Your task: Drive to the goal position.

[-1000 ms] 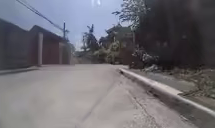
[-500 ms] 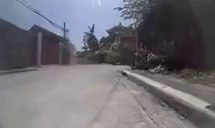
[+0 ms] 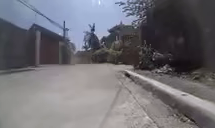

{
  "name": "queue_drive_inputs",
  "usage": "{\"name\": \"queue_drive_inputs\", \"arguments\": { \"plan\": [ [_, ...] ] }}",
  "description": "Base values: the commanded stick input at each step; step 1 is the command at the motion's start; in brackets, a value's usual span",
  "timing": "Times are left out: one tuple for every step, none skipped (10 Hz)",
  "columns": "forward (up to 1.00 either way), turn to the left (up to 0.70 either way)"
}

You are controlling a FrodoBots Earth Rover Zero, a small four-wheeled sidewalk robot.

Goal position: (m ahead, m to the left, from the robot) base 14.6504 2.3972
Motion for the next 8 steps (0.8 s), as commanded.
{"name": "queue_drive_inputs", "arguments": {
  "plan": [
    [0.85, 0.0],
    [0.85, 0.0],
    [0.85, 0.0],
    [0.85, 0.0],
    [0.85, 0.0],
    [0.85, 0.0],
    [0.85, 0.0],
    [0.85, 0.0]
  ]
}}
